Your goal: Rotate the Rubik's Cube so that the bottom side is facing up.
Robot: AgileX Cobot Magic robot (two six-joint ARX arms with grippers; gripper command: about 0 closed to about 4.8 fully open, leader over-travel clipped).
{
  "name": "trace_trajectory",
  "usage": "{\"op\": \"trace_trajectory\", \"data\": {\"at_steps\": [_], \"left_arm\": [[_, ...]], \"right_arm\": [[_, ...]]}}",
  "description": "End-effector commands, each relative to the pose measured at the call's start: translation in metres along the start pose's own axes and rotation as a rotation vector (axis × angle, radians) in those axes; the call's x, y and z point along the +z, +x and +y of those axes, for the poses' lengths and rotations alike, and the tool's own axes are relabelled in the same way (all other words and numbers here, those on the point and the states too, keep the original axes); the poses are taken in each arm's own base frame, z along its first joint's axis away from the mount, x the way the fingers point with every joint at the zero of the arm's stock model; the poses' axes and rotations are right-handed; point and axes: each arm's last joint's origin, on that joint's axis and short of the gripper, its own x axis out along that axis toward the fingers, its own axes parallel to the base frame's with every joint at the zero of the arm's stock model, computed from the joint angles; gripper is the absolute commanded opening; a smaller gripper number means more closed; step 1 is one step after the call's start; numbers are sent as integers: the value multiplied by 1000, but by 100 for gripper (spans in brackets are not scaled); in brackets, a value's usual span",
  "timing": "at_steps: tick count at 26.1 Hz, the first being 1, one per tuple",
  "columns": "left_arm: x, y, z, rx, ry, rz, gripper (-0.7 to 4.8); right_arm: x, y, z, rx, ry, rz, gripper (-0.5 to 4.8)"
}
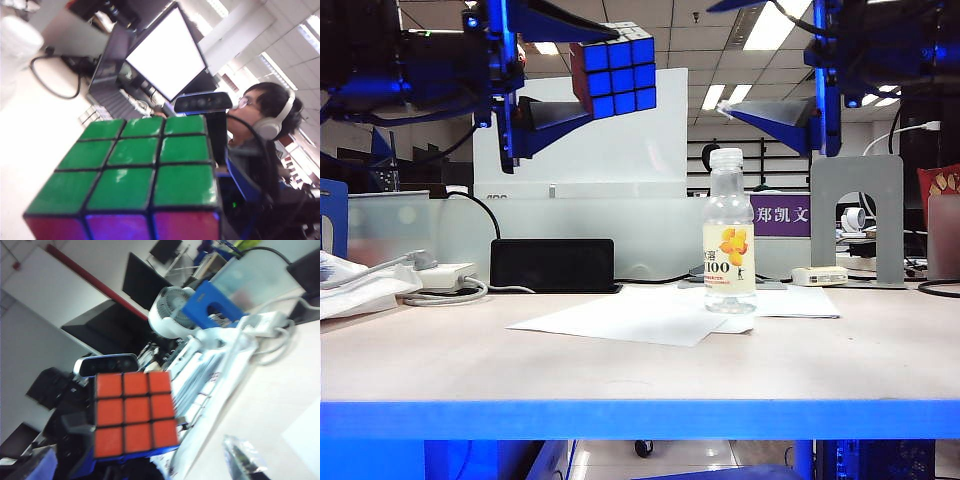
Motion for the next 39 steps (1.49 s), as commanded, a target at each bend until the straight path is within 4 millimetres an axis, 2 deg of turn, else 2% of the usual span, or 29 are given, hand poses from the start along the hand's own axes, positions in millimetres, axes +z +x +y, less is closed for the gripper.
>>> {"op": "trace_trajectory", "data": {"at_steps": [1, 6, 8, 12, 22, 25, 28, 33, 39], "left_arm": [[7, -6, -1, -26, 22, 14, 110], [5, -6, 1, -33, -16, 68, 109], [5, -8, 3, -34, -20, 82, 83], [5, -11, 5, -41, 16, 108, 79], [-8, -13, 20, 82, 58, 161, 78], [-3, -19, 27, 175, 98, 129, 78], [10, -26, 35, 286, 149, 133, 79], [30, -27, 36, 394, 205, 155, 79], [31, -29, 39, 528, 197, 207, 79]], "right_arm": [[2, 0, 1, 10, -23, -4, 462], [2, 0, 1, 10, -23, -3, 463], [2, 0, 1, 10, -23, -2, 463], [2, 0, 1, 12, -23, 1, 462], [1, 0, 2, 17, -22, 10, 462], [1, 0, 2, 19, -22, 13, 463], [1, 0, 2, 19, -22, 15, 463], [1, 0, 1, 18, -21, 16, 462], [1, 0, 1, 21, -20, 20, 462]]}}
